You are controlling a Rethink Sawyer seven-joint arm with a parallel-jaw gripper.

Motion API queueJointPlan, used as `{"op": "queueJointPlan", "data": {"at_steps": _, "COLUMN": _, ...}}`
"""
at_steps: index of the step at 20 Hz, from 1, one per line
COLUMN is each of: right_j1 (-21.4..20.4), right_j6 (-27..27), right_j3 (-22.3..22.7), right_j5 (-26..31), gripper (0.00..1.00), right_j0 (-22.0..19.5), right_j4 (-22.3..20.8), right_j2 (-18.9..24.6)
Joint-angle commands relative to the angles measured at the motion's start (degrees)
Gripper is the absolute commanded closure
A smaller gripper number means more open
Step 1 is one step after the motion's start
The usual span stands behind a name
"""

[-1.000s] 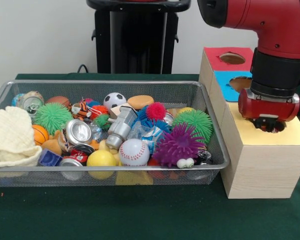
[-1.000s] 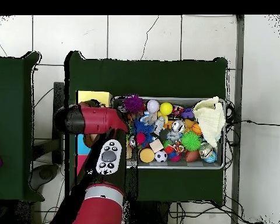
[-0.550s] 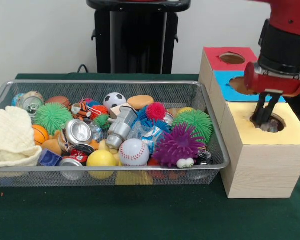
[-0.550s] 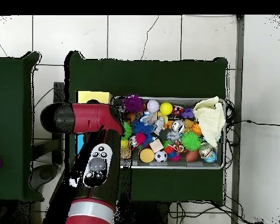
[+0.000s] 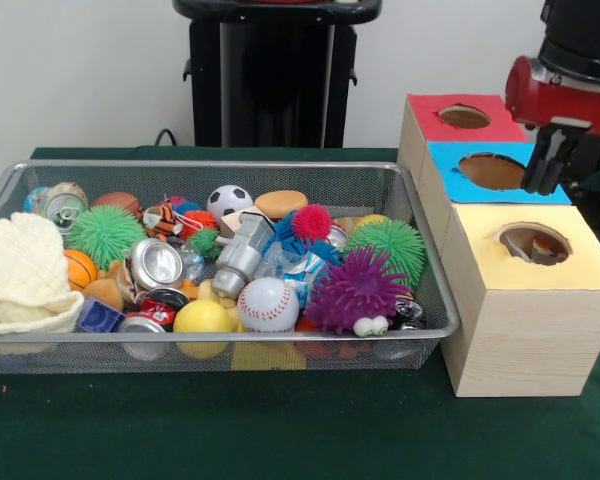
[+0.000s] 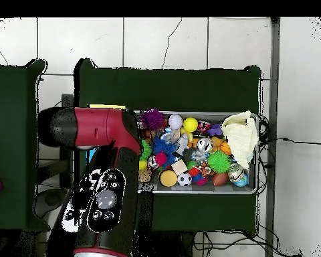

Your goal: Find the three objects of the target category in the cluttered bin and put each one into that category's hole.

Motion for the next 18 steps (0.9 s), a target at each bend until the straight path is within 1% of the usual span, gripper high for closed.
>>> {"op": "queueJointPlan", "data": {"at_steps": 1, "right_j1": -0.8, "right_j6": 6.4, "right_j3": 0.1, "right_j5": 6.2, "gripper": 1.0, "right_j0": -1.9, "right_j4": -2.2, "right_j2": 1.6}}
{"op": "queueJointPlan", "data": {"at_steps": 5, "right_j1": -4.3, "right_j6": 2.9, "right_j3": 1.4, "right_j5": 8.3, "gripper": 1.0, "right_j0": -3.3, "right_j4": -3.1, "right_j2": 1.5}}
{"op": "queueJointPlan", "data": {"at_steps": 6, "right_j1": -5.5, "right_j6": 1.4, "right_j3": 1.6, "right_j5": 9.2, "gripper": 1.0, "right_j0": -4.0, "right_j4": -3.4, "right_j2": 1.7}}
{"op": "queueJointPlan", "data": {"at_steps": 8, "right_j1": -7.5, "right_j6": -0.5, "right_j3": 2.7, "right_j5": 9.3, "gripper": 1.0, "right_j0": -5.2, "right_j4": -3.3, "right_j2": 2.2}}
{"op": "queueJointPlan", "data": {"at_steps": 11, "right_j1": -9.0, "right_j6": -2.3, "right_j3": 3.8, "right_j5": 10.1, "gripper": 1.0, "right_j0": -6.4, "right_j4": -3.5, "right_j2": 3.3}}
{"op": "queueJointPlan", "data": {"at_steps": 15, "right_j1": -10.5, "right_j6": -3.7, "right_j3": 4.0, "right_j5": 10.6, "gripper": 1.0, "right_j0": -8.2, "right_j4": -3.9, "right_j2": 4.7}}
{"op": "queueJointPlan", "data": {"at_steps": 18, "right_j1": -11.4, "right_j6": -5.3, "right_j3": 4.3, "right_j5": 10.4, "gripper": 1.0, "right_j0": -10.4, "right_j4": -3.7, "right_j2": 6.6}}
